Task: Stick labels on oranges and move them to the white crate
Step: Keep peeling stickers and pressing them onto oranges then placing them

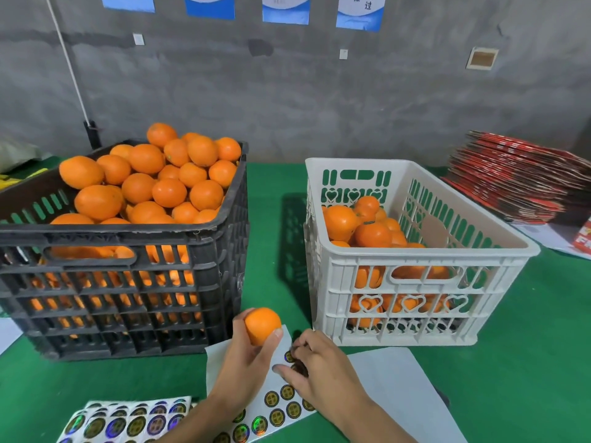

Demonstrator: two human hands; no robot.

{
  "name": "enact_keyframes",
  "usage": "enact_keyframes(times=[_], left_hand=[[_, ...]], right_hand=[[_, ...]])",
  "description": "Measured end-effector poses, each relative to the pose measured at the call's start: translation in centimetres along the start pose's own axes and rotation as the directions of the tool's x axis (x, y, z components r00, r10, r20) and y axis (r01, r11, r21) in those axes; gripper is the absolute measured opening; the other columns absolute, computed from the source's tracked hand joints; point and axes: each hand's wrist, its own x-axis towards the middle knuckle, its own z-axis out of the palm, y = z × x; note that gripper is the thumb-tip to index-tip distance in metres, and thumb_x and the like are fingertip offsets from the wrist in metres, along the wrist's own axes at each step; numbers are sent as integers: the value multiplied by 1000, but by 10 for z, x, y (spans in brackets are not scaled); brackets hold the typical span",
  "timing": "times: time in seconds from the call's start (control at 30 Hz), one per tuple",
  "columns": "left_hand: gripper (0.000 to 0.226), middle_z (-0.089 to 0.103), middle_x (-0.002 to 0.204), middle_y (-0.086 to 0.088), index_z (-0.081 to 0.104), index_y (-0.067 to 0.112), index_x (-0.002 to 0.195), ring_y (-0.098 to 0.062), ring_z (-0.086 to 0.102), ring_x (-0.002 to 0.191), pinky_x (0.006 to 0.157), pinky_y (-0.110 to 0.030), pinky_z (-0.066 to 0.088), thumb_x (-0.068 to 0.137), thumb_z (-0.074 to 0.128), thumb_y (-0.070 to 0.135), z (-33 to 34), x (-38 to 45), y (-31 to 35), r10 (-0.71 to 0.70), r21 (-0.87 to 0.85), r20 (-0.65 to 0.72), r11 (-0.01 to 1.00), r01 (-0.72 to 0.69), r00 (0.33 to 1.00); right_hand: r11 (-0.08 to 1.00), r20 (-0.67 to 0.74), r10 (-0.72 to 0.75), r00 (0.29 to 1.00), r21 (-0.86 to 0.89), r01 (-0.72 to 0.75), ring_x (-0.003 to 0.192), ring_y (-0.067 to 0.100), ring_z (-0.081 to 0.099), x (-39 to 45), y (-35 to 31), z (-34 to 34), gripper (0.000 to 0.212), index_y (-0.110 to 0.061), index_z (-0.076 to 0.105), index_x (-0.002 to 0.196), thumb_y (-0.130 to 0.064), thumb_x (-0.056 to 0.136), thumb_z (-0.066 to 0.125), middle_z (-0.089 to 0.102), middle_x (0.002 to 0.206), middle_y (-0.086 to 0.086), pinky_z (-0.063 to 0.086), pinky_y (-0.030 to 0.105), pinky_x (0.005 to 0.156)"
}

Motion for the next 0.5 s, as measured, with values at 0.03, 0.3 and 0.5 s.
enact_keyframes(times=[0.03, 0.3, 0.5], left_hand=[[53, 66, 109, 2, 37, 33, 132, -7, 72, 89, 72, -17, 55, 89, 65, 46, -1, 0, 0, -2, 1, 2, 1000, 2, 1000], [53, 66, 111, 4, 38, 34, 129, -5, 70, 91, 75, -20, 56, 86, 65, 51, -1, -1, 1, 7, 26, -4, 1000, -7, 1000], [50, 73, 103, -2, 41, 44, 127, -24, 76, 86, 76, -43, 63, 87, 70, 53, -5, -1, -3, -15, -55, 28, 998, 16, 1000]], right_hand=[[1000, 3, -3, 1000, 14, 3, 99, 12, 49, -1, 0, 1, 60, -12, 71, 115, -65, 97, 49, 53, 107, -6, 45, 25, 86], [898, -66, 248, 966, 389, -204, 86, 5, 53, 1, -6, 8, 27, -19, 75, 82, -43, 93, 69, 54, 85, -14, 43, 15, 73], [769, -77, 386, 919, 577, -275, 80, 9, 64, 3, -4, 4, 20, -23, 75, 73, -24, 93, 71, 67, 81, -8, 53, 32, 75]])
